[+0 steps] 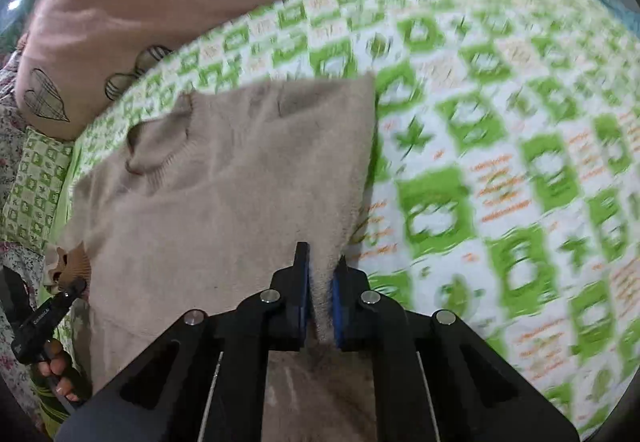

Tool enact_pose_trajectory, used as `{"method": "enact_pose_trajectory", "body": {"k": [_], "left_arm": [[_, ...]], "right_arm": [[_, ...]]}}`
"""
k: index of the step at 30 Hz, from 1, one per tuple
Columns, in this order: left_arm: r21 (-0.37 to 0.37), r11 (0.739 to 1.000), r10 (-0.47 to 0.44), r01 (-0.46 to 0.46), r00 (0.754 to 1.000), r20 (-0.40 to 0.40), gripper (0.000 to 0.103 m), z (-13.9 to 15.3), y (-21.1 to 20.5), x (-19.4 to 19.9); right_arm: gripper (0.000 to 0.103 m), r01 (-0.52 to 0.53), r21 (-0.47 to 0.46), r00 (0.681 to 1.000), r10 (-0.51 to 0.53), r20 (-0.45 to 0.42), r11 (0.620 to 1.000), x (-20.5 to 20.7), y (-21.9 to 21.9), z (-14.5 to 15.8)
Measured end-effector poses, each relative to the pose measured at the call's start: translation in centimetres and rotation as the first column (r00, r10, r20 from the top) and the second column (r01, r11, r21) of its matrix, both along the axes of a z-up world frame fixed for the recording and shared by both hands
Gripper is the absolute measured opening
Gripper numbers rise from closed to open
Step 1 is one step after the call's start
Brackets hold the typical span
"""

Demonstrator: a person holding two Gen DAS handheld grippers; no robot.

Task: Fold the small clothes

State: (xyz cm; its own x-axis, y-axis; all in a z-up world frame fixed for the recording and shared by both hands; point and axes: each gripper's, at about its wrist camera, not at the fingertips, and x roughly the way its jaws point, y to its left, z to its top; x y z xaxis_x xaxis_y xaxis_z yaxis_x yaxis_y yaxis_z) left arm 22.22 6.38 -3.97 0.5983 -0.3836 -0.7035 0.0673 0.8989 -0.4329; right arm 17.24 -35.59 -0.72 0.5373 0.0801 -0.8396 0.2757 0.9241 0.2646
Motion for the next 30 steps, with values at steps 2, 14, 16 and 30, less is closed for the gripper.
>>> {"method": "enact_pose_trajectory", "body": {"k": [2,14,16,30], "left_arm": [[0.031,1.0,-0.001,0.001,1.0,-0.007,0.008,-0.3,-0.4,0.2],[0.161,0.982,0.094,-0.101,0.994,0.056,0.05,2.4,4.4,-4.3],[0.19,0.971,0.132,-0.146,0.987,0.086,0.063,3.2,5.9,-4.6],[0.439,0.886,0.167,-0.146,0.986,-0.01,0.077,-0.4,11.4,3.5]], "right_arm": [[0.009,0.011,-0.055,1.0,-0.011,0.002,0.998,-0.4,-0.2,0.3],[0.063,-0.028,0.067,0.993,0.02,0.116,0.997,-6.3,2.2,3.1],[0.063,-0.083,0.103,0.992,0.072,0.107,0.991,-7.2,4.2,2.5],[0.063,-0.207,0.249,0.978,0.208,0.023,0.946,-8.2,11.3,-0.2]]}}
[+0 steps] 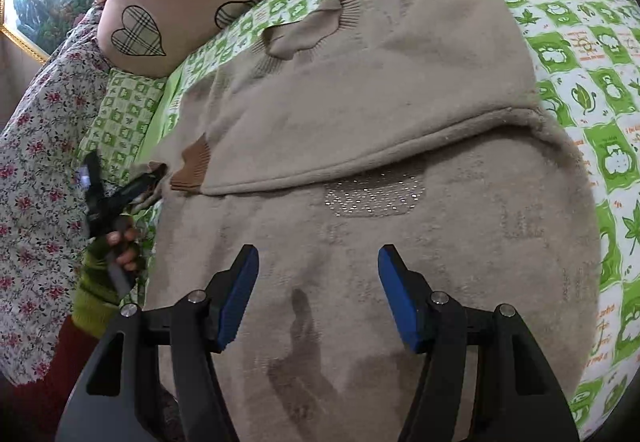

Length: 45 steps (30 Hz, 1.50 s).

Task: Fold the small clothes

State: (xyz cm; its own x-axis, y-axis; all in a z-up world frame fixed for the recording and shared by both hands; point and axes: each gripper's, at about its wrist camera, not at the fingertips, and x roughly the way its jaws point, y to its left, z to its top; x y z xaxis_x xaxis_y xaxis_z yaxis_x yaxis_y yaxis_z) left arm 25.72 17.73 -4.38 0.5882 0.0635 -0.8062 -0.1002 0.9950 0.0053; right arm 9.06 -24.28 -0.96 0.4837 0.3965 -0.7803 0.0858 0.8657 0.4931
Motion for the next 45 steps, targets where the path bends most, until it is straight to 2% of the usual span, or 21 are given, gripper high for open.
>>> {"method": "enact_pose_trajectory", "body": {"k": [1,3,4,6,8,13,17,19,21,24,26,29,32,34,37,40,41,44,45], "left_arm": [[0.005,1.0,-0.005,0.005,1.0,0.005,0.074,-0.2,0.1,-0.1],[0.033,0.999,-0.001,0.0,1.0,0.016,0.048,0.0,0.4,-0.2],[0.031,1.0,-0.001,0.0,1.0,0.016,0.041,0.0,0.5,-0.2],[-0.001,1.0,0.0,0.0,1.0,0.021,0.017,0.4,1.1,-0.5],[-0.018,1.0,0.014,-0.013,0.999,0.03,0.012,1.0,1.7,-1.0],[-0.109,0.994,0.01,0.0,0.996,0.093,0.011,3.9,0.3,-3.4],[-0.201,0.974,-0.064,0.101,0.981,0.181,0.011,7.4,-4.2,-5.5],[-0.247,0.954,-0.116,0.168,0.971,0.21,0.011,8.8,-7.0,-6.1],[-0.292,0.924,-0.179,0.246,0.954,0.24,0.011,10.1,-10.6,-6.5],[-0.356,0.852,-0.302,0.383,0.916,0.264,0.011,11.2,-17.7,-7.1],[-0.373,0.815,-0.363,0.443,0.893,0.266,0.011,11.2,-21.7,-7.2],[-0.376,0.786,-0.424,0.491,0.871,0.25,0.011,10.1,-27.1,-6.8],[-0.418,0.749,-0.469,0.514,0.857,0.214,0.011,7.8,-31.2,-6.2],[-0.416,0.747,-0.496,0.519,0.851,0.171,0.012,5.9,-33.3,-5.2],[-0.387,0.76,-0.523,0.523,0.845,0.116,0.018,3.6,-35.1,-4.3],[-0.387,0.761,-0.534,0.52,0.841,0.08,0.03,2.3,-35.5,-4.3],[-0.396,0.759,-0.535,0.517,0.842,0.074,0.037,2.2,-35.1,-4.5],[-0.389,0.772,-0.516,0.503,0.853,0.081,0.054,2.8,-32.9,-5.5],[-0.388,0.778,-0.501,0.494,0.86,0.09,0.056,3.1,-31.6,-6.0]], "right_arm": [[0.063,0.001,0.0,1.0,-0.001,0.002,1.0,0.1,0.1,0.1],[0.063,0.005,0.007,1.0,-0.005,0.003,1.0,-0.1,0.0,0.2],[0.063,0.007,0.008,1.0,-0.007,0.003,1.0,-0.2,-0.1,0.3],[0.063,0.021,0.009,1.0,-0.021,0.013,1.0,-0.3,-0.2,0.3],[0.063,0.022,0.01,1.0,-0.022,0.019,1.0,-0.5,-0.2,0.5],[0.063,0.003,0.013,0.999,-0.003,0.042,1.0,-1.0,0.4,1.0],[0.063,0.006,0.026,0.998,-0.008,0.064,1.0,-1.5,0.3,1.4],[0.063,0.032,0.029,0.996,-0.035,0.08,0.999,-1.9,-0.2,1.6],[0.063,0.05,0.032,0.995,-0.052,0.086,0.998,-2.2,-0.8,1.7],[0.063,0.085,0.027,0.992,-0.088,0.095,0.996,-2.8,-2.1,2.0],[0.063,0.129,0.025,0.985,-0.131,0.108,0.991,-3.6,-3.4,2.2],[0.063,0.204,0.034,0.971,-0.206,0.119,0.978,-4.9,-5.8,2.3],[0.063,0.266,0.035,0.956,-0.268,0.12,0.963,-6.1,-8.0,2.2],[0.063,0.299,0.038,0.947,-0.302,0.113,0.953,-6.8,-9.4,2.0],[0.063,0.327,0.042,0.939,-0.329,0.102,0.944,-7.4,-10.6,1.9],[0.063,0.331,0.044,0.937,-0.334,0.105,0.943,-7.6,-10.9,2.1],[0.063,0.327,0.045,0.938,-0.33,0.108,0.944,-7.4,-10.8,2.2],[0.063,0.307,0.054,0.943,-0.312,0.117,0.95,-6.7,-10.1,2.5],[0.063,0.3,0.057,0.945,-0.304,0.117,0.952,-6.3,-9.9,2.6]]}}
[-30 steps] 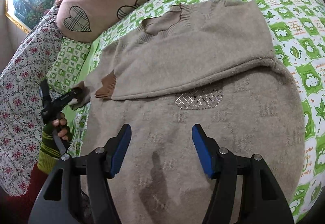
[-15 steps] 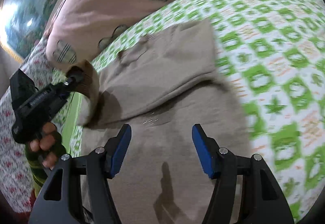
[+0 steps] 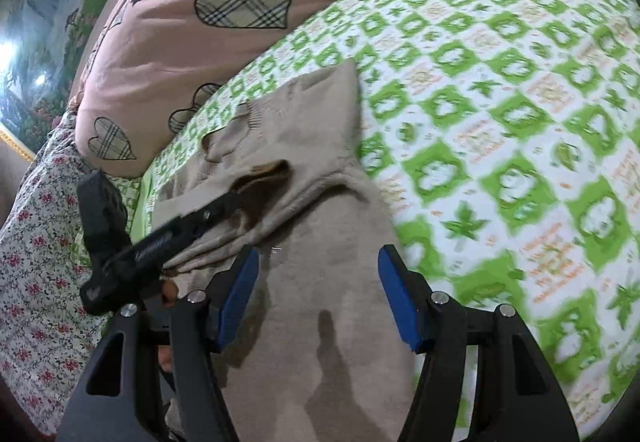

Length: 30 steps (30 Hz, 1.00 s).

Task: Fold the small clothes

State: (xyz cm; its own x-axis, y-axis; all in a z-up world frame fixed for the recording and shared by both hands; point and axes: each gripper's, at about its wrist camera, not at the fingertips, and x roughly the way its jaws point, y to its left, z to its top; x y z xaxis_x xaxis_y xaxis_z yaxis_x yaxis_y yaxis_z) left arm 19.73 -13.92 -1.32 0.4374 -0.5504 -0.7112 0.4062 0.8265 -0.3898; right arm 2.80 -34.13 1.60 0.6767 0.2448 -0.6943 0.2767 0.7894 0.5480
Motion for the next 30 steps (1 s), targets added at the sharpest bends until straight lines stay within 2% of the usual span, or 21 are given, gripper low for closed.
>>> {"method": "enact_pose_trajectory", "body": {"k": [4,7,11,14,16,17,18,19,20,24,25,26,28,30], "left_arm": [[0.004,0.996,0.093,-0.093,0.995,0.021,0.061,1.1,5.9,-2.3],[0.032,0.978,0.203,-0.204,0.978,0.043,0.067,1.4,11.1,-3.7],[0.06,0.917,0.392,-0.394,0.919,0.038,0.068,0.7,19.3,-4.1],[0.076,0.875,0.478,-0.478,0.878,0.023,0.068,-0.4,23.3,-3.6],[0.094,0.853,0.517,-0.514,0.856,-0.009,0.068,-1.5,24.9,-2.7],[0.093,0.847,0.528,-0.524,0.849,-0.024,0.068,-1.9,25.4,-2.3],[0.085,0.842,0.538,-0.533,0.842,-0.039,0.068,-2.4,25.8,-1.6],[0.085,0.84,0.541,-0.537,0.84,-0.04,0.068,-2.7,25.8,-1.1],[0.095,0.836,0.546,-0.541,0.837,-0.035,0.068,-2.8,25.9,-0.6],[0.155,0.817,0.562,-0.556,0.827,0.006,0.068,-2.9,25.2,0.6],[0.167,0.81,0.569,-0.563,0.822,0.008,0.068,-3.0,24.9,0.9],[0.173,0.802,0.578,-0.571,0.816,0.013,0.068,-3.1,24.9,0.9],[0.164,0.787,0.6,-0.595,0.8,0.025,0.068,-3.1,25.0,0.4],[0.144,0.773,0.622,-0.618,0.783,0.019,0.068,-3.1,25.3,-0.1]], "right_arm": [[0.063,-0.069,0.0,0.998,0.069,0.009,0.998,3.2,1.9,0.2],[0.063,-0.097,0.012,0.995,0.096,0.012,0.995,6.0,3.0,-0.1],[0.063,-0.11,-0.02,0.994,0.11,-0.024,0.994,10.1,4.1,-1.3],[0.063,-0.099,-0.046,0.99,0.093,-0.108,0.994,13.3,4.5,-3.3],[0.063,-0.109,-0.03,0.987,0.104,-0.12,0.994,14.5,4.8,-4.2],[0.052,-0.122,-0.043,0.986,0.117,-0.116,0.992,15.1,5.2,-4.3],[0.033,-0.15,-0.055,0.983,0.143,-0.112,0.987,15.6,5.8,-4.2],[0.006,-0.168,-0.043,0.98,0.162,-0.116,0.985,15.9,6.0,-4.1],[0.006,-0.166,-0.029,0.982,0.163,-0.091,0.986,15.7,6.0,-3.3],[0.006,-0.145,-0.013,0.981,0.145,0.132,0.989,13.0,4.3,3.1],[0.006,-0.135,-0.019,0.979,0.136,0.151,0.991,12.5,3.9,3.8],[0.006,-0.112,-0.049,0.979,0.119,0.163,0.993,11.7,3.1,4.6],[0.006,-0.09,-0.1,0.987,0.102,0.123,0.991,11.1,1.8,4.1],[0.006,-0.081,-0.071,0.994,0.086,0.068,0.994,11.0,0.5,2.2]]}}
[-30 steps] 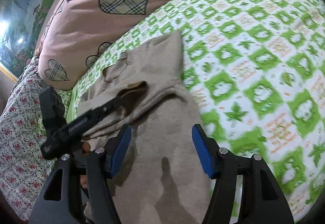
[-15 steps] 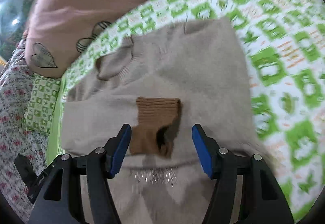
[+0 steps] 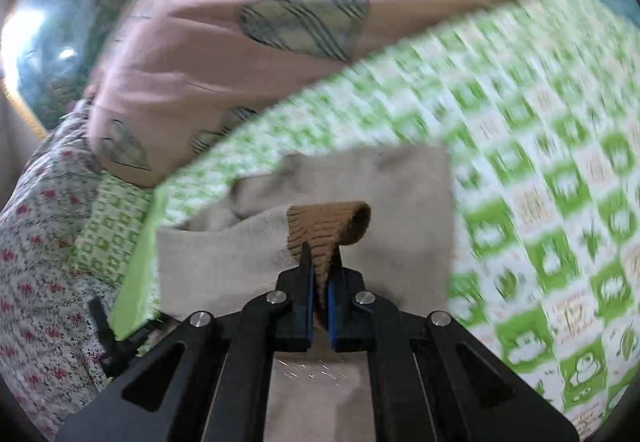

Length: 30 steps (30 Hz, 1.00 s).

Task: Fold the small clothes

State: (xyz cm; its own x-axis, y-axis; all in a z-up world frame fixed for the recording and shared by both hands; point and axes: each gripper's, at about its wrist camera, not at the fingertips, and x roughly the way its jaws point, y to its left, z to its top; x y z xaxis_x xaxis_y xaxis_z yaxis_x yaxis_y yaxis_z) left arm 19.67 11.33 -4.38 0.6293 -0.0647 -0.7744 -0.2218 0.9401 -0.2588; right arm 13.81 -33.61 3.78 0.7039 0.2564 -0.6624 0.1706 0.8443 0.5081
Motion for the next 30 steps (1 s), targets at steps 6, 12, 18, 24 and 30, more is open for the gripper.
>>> {"method": "enact_pose_trajectory", "body": {"k": [6,12,18,24,30], "left_arm": [[-0.096,0.994,0.062,-0.059,0.997,0.036,0.068,-0.2,1.9,-2.0],[-0.18,0.983,0.064,-0.046,0.994,0.093,0.068,-0.6,2.8,-3.2],[-0.167,0.986,0.049,-0.03,0.992,0.115,0.075,-0.7,2.3,-3.2],[-0.211,0.977,0.052,-0.019,0.987,0.149,0.078,-1.0,2.7,-3.5],[-0.236,0.972,0.053,-0.009,0.982,0.181,0.081,-1.2,3.0,-3.8]], "right_arm": [[0.006,-0.015,-0.055,0.99,0.007,-0.138,0.998,-0.2,0.0,-5.0],[0.014,0.01,-0.215,0.981,-0.051,-0.188,0.977,-1.5,0.7,-3.6],[0.085,-0.148,-0.143,0.989,0.146,-0.027,0.979,1.7,5.7,1.6],[0.085,-0.525,-0.017,0.851,0.525,0.01,0.851,13.1,17.8,1.7],[0.085,-0.65,0.123,0.747,0.66,-0.073,0.75,24.5,25.9,-1.8]]}}
